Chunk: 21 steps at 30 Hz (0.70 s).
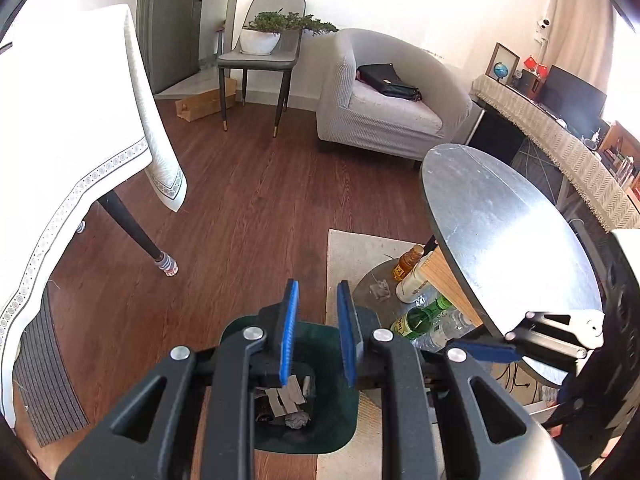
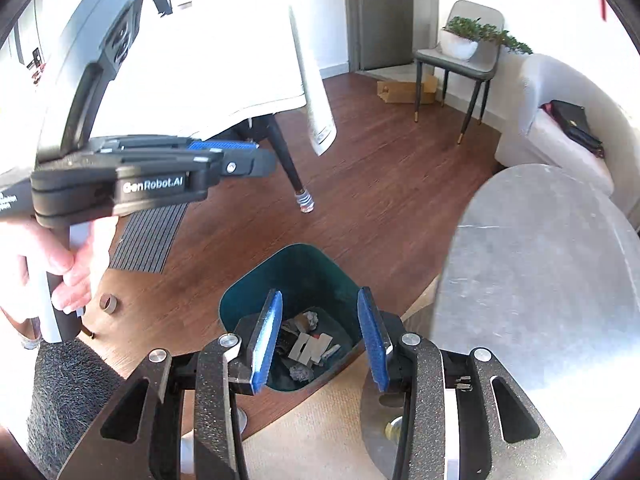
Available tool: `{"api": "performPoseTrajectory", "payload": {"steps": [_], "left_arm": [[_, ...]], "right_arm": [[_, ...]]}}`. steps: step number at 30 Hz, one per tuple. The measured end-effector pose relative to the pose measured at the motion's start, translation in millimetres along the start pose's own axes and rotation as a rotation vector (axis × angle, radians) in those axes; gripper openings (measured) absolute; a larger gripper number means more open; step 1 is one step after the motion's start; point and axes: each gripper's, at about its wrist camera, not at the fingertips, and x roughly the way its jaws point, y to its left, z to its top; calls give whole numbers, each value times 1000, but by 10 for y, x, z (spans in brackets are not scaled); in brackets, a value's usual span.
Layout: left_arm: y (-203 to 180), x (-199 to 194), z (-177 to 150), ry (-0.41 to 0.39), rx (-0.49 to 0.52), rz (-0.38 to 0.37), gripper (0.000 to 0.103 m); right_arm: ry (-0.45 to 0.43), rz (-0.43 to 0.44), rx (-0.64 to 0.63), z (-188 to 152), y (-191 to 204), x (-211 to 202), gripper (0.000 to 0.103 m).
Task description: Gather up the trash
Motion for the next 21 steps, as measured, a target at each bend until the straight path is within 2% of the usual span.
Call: {"api": "performPoseTrajectory", "payload": {"steps": [2,4,5,7,9,13,15,18,21], "left_arm": [[-101,-33,-1,-15,5,2,31],[-205,-63,-22,-31,11,-7,44],[-272,-84,-45,-43,21,-7,47],[-386,-105,-83,-58,42,-2,58],[-481,-123,-118,-72,56,11,64],[-643,-204,-217,-119,103,87,87],[-695,-262,-266,-140,127,111,94],[-744,-356,-355,-160,131,138,96],[-793,-418,-438,-153,144,138,97]], "right_arm": [[-39,-47,23,-43,-121,-190,43],[-75,-93,40,-101,-232,-373,52],[-93,-111,53,-143,-295,-463,60],[-125,-146,85,-244,-429,-648,64],[-155,-190,116,-361,-563,-833,73],[-196,-254,193,-655,-853,-1181,78],[-213,-295,218,-807,-986,-1357,89],[-223,-339,235,-1029,-1109,-1539,92],[-231,-345,260,-1235,-1155,-1676,95]]}}
